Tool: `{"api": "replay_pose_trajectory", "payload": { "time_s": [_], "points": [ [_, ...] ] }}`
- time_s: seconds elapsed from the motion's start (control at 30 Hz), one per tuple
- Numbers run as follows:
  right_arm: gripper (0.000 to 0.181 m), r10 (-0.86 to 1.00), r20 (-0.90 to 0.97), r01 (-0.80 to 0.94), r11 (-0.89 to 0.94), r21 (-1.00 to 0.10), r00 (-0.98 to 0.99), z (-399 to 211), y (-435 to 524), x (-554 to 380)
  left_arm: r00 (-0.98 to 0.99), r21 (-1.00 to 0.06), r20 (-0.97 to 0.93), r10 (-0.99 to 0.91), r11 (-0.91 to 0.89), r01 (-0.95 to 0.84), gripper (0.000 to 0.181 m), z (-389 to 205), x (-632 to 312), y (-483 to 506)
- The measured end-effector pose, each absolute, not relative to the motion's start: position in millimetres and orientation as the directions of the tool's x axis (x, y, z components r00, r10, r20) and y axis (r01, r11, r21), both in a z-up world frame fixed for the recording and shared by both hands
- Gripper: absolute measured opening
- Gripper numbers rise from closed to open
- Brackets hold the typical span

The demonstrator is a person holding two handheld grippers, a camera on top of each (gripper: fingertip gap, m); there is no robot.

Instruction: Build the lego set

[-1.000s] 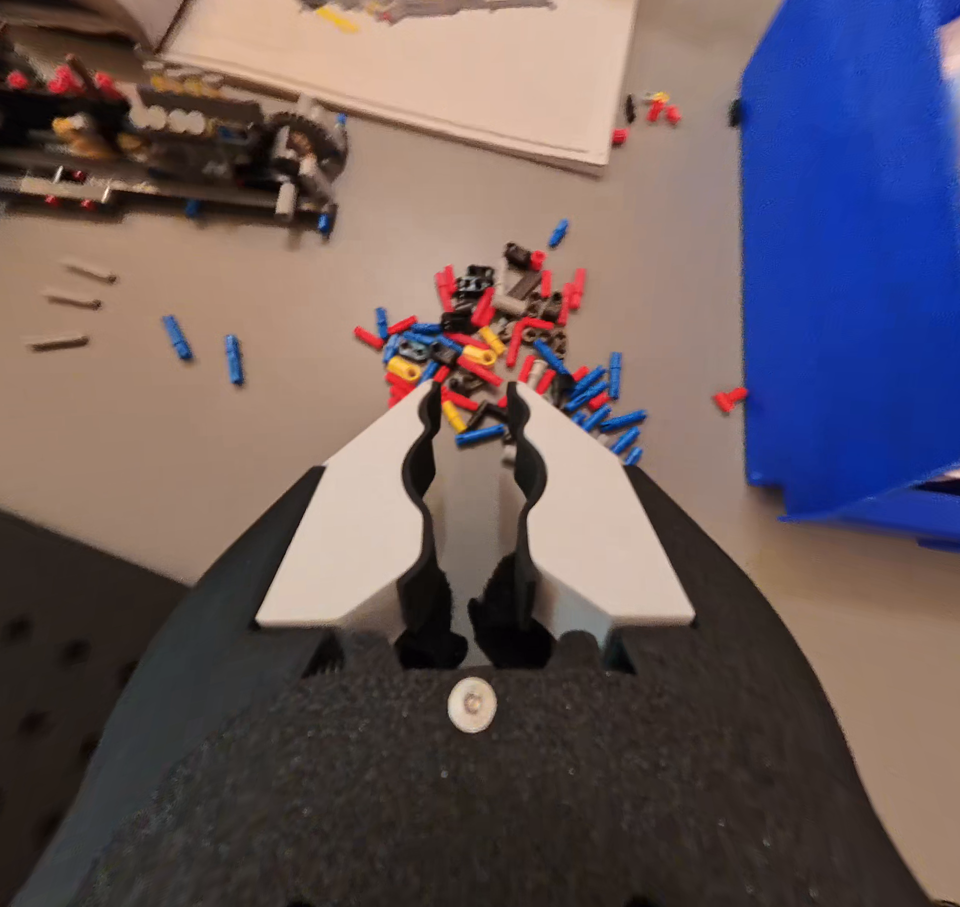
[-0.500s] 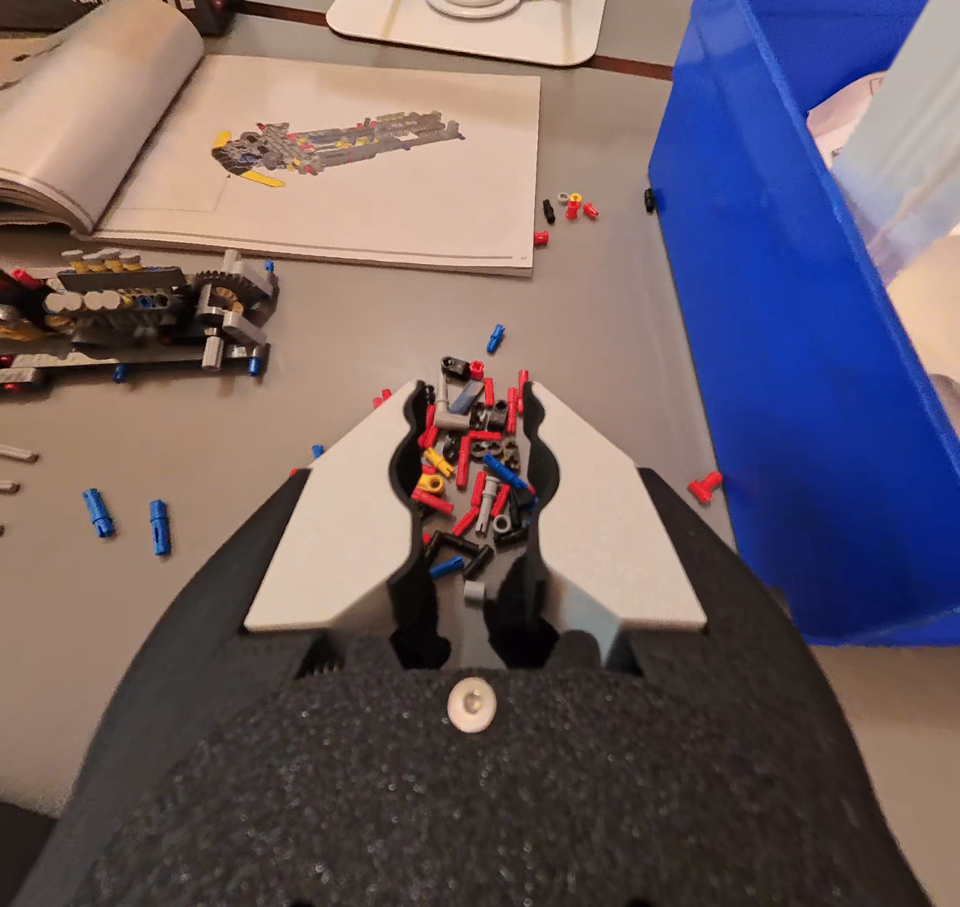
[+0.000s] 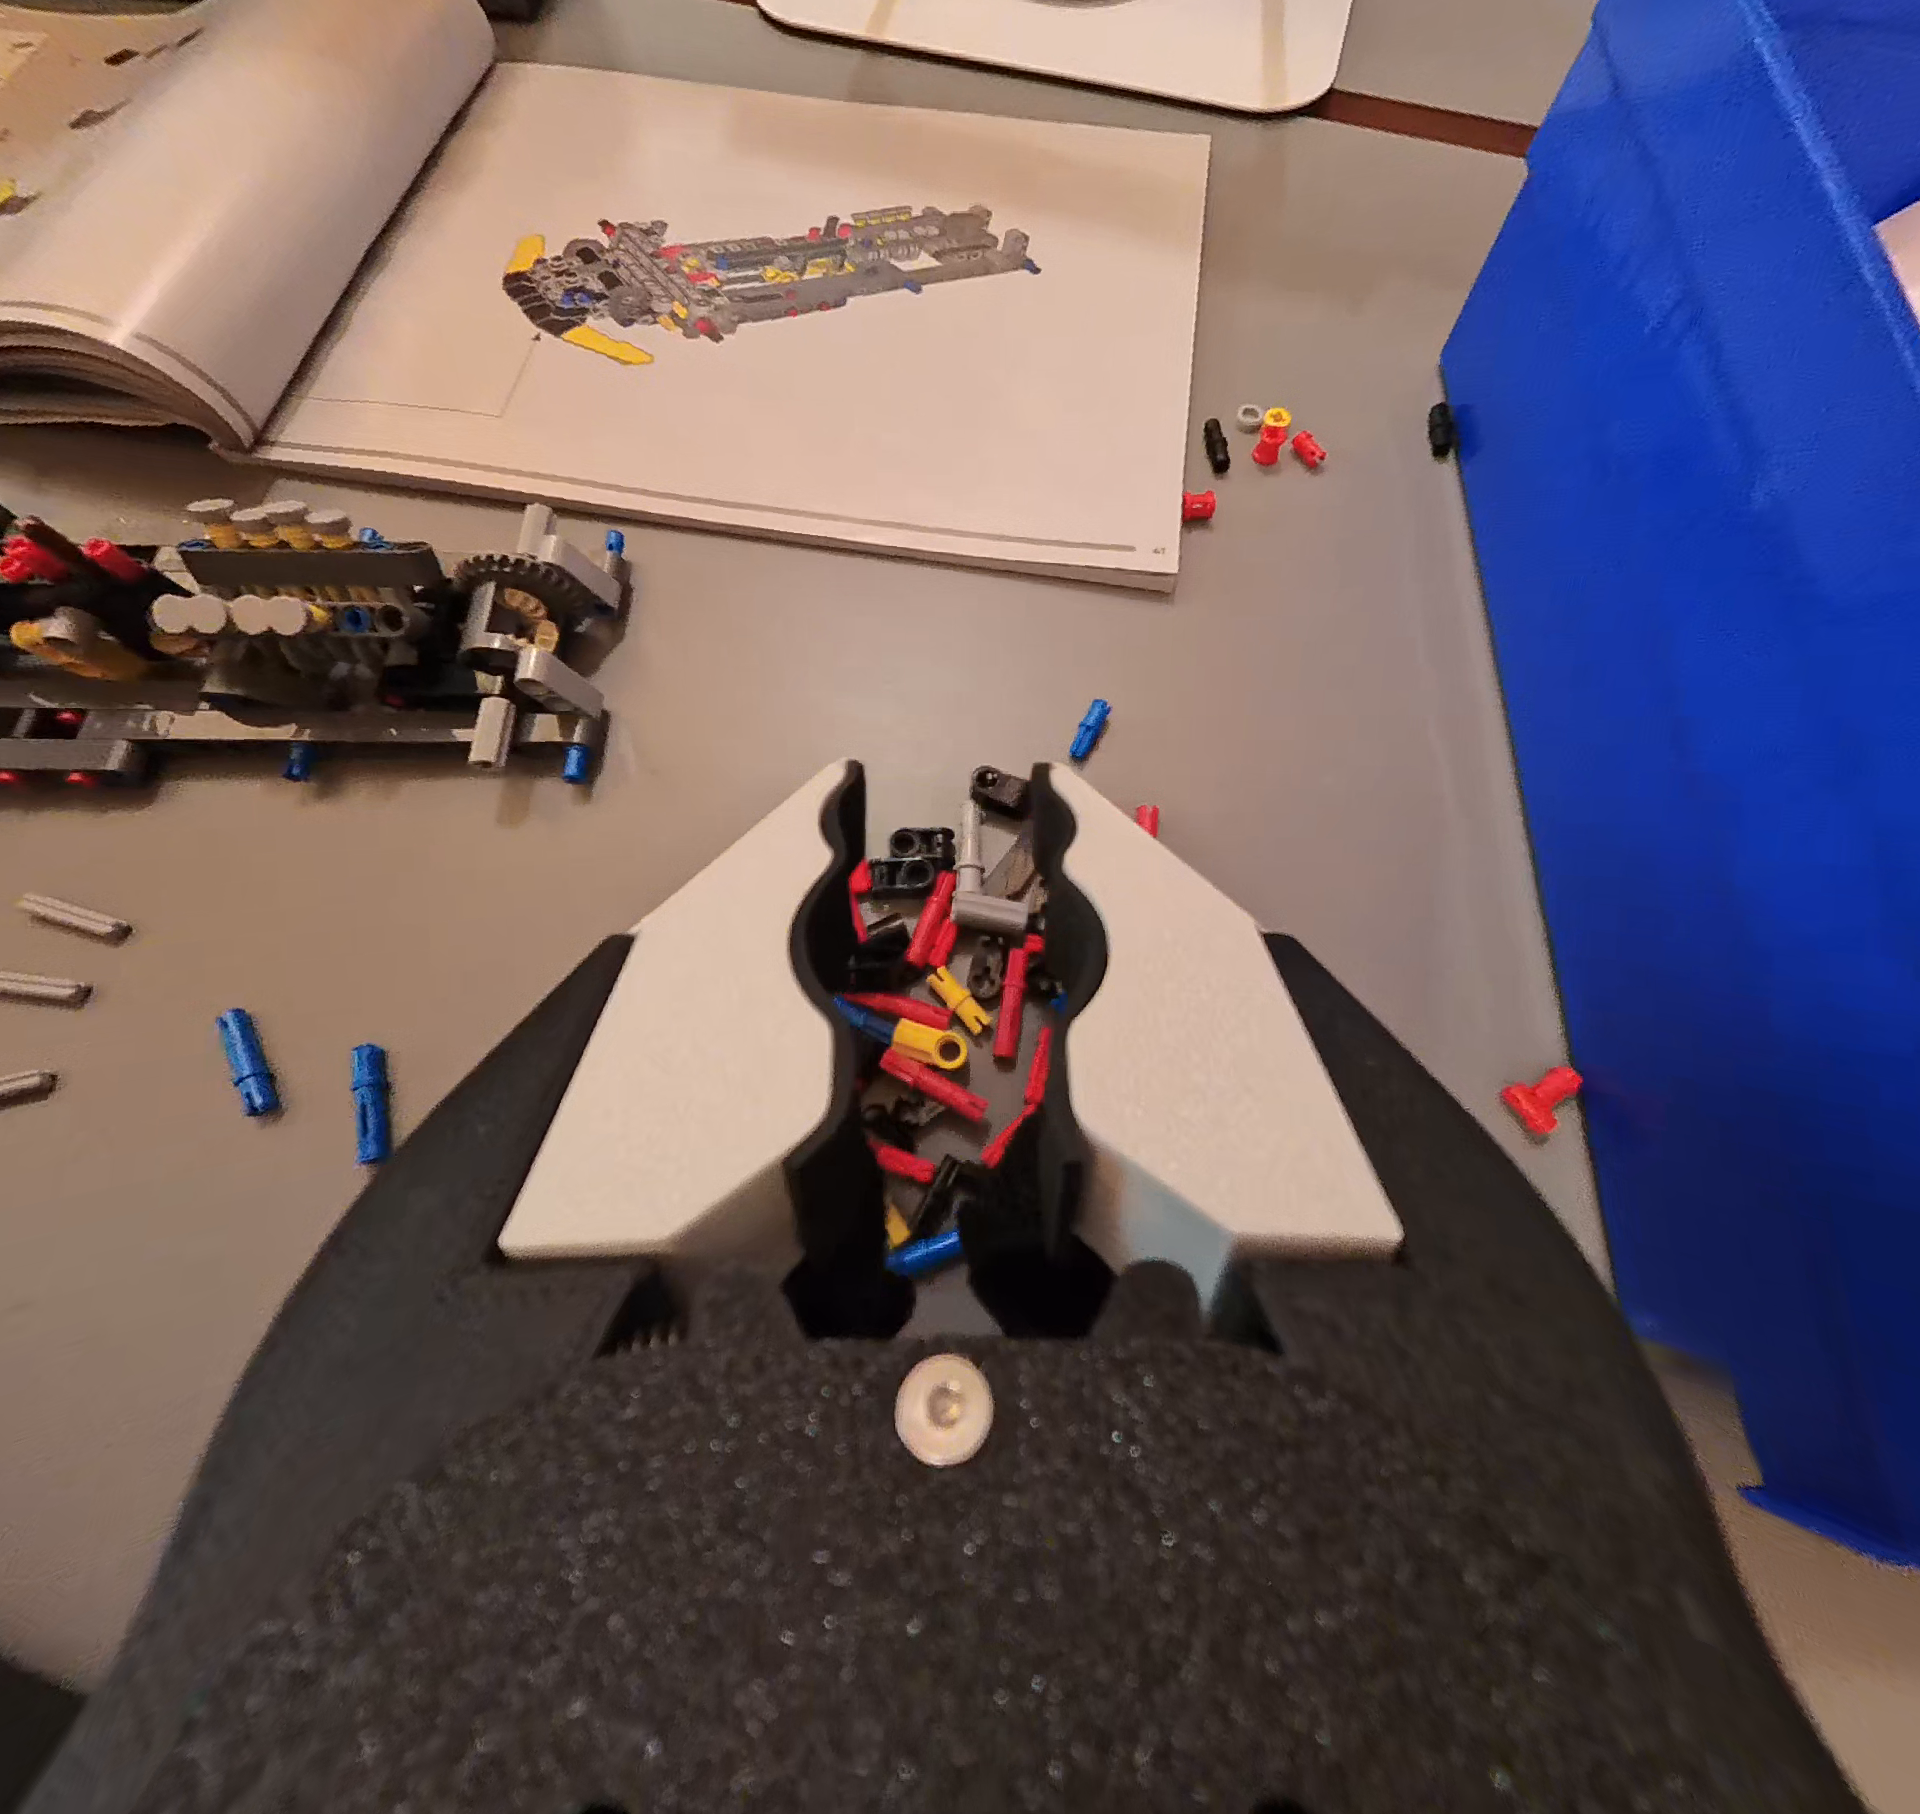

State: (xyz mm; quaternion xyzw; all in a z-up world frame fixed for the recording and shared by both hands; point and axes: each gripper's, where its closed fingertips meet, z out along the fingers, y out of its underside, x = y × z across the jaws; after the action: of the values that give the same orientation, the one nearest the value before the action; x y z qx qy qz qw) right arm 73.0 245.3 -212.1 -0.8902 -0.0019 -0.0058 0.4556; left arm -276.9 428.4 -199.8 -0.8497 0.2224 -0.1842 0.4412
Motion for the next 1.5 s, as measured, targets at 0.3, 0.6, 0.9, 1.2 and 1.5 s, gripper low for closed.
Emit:
{"api": "replay_pose_trajectory", "payload": {
  "time_s": [0.3,0.6,0.9,1.2,1.5],
  "points": [
    [0.021,0.094,-0.021,0.043,-0.633,-0.773,0.995,-215.3,211.1,53.3,0.798,-0.852,0.125,-0.590,-0.476,-0.219,0.040,-190.7,-264.0,420.9],
    [0.020,0.336,0.055,0.284,-0.685,-0.671,0.940,-240.0,200.8,10.0,0.779,-0.856,0.122,-0.614,-0.463,-0.231,0.038,-189.3,-257.9,417.0],
    [0.012,0.388,0.076,0.343,-0.686,-0.641,0.918,-248.9,205.0,6.1,0.778,-0.852,0.134,-0.614,-0.472,-0.227,0.038,-191.1,-258.0,417.5],
    [0.000,0.405,0.042,0.344,-0.713,-0.611,0.913,-251.2,196.2,2.4,0.776,-0.850,0.133,-0.616,-0.473,-0.230,0.038,-191.9,-257.8,417.4],
    [0.021,0.422,-0.019,0.327,-0.728,-0.602,0.906,-247.7,171.8,-8.8,0.767,-0.852,0.136,-0.627,-0.470,-0.232,0.038,-190.7,-255.0,414.8]
  ]
}}
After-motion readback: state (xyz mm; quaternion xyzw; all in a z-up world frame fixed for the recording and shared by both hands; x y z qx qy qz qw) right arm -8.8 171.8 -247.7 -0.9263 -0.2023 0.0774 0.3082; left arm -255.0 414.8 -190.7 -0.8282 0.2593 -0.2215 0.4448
